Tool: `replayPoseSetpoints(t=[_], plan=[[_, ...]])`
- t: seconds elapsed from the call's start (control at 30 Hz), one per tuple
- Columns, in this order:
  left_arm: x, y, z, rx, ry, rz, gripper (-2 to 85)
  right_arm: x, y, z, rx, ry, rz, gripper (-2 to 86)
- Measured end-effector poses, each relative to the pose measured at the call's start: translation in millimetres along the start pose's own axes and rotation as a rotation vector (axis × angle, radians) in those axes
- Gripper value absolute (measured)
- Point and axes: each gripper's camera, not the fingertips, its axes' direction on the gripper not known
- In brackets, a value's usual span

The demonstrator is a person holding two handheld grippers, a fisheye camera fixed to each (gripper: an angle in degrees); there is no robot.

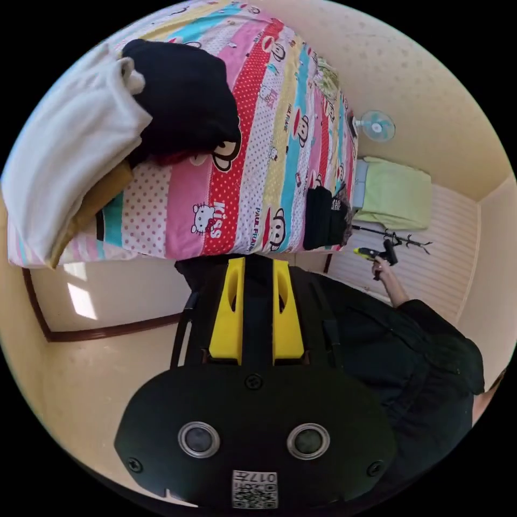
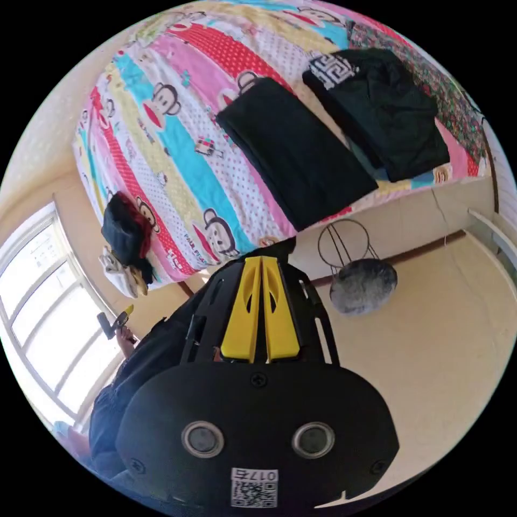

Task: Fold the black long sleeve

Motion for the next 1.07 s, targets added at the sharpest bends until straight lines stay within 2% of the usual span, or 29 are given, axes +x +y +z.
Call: replayPoseSetpoints(t=[0.03, 0.1, 0.13, 0.2, 0.4, 0.47, 0.53, 0.6, 0.7, 0.77, 0.87, 0.93, 1.07], plan=[[8.5, -10.7, 2.5, -0.014, -0.019, 0.026, 8.5, -9.8, 9.7, -23.8, 0.069, 0.026, -0.032, -0.7], [45.2, -52.2, 16.0, -0.045, -0.051, 0.125, 8.2, -56.1, 68.9, -104.6, 0.353, 0.105, -0.188, -0.6], [54.9, -61.5, 20.2, -0.052, -0.052, 0.143, 8.1, -67.3, 88.6, -119.6, 0.422, 0.114, -0.231, -0.5], [99.1, -89.4, 37.9, -0.069, -0.038, 0.217, 8.1, -99.8, 174.3, -156.2, 0.679, 0.192, -0.342, -0.1], [210.6, -110.2, 113.6, -0.054, -0.023, 0.374, 7.8, -82.6, 332.6, -155.4, 1.217, 0.444, -0.282, 0.2], [231.5, -114.4, 153.5, -0.106, -0.030, 0.386, 7.8, -57.4, 347.8, -146.7, 1.242, 0.448, -0.277, 0.2], [247.0, -118.3, 193.6, -0.162, -0.063, 0.373, 7.7, -18.5, 352.0, -139.3, 1.244, 0.347, -0.244, 0.3], [265.7, -122.0, 238.2, -0.197, -0.111, 0.330, 7.8, 48.3, 350.1, -131.6, 1.242, 0.139, -0.236, 0.3], [296.4, -130.8, 279.3, -0.204, -0.092, 0.313, 7.8, 129.3, 350.0, -121.1, 1.270, -0.063, -0.292, 0.4], [321.1, -141.4, 300.1, -0.218, -0.107, 0.333, 7.8, 163.3, 350.9, -108.0, 1.320, -0.046, -0.344, 0.6], [366.8, -160.6, 322.8, -0.210, -0.208, 0.384, 7.7, 210.1, 336.6, -82.8, 1.384, 0.050, -0.249, 0.9], [391.7, -169.3, 329.9, -0.177, -0.241, 0.405, 7.7, 233.6, 312.8, -72.9, 1.308, 0.056, -0.216, 1.3], [429.8, -177.0, 353.2, -0.124, -0.224, 0.451, 6.7, 275.9, 226.0, -46.6, 0.979, 0.094, -0.203, 1.9]])
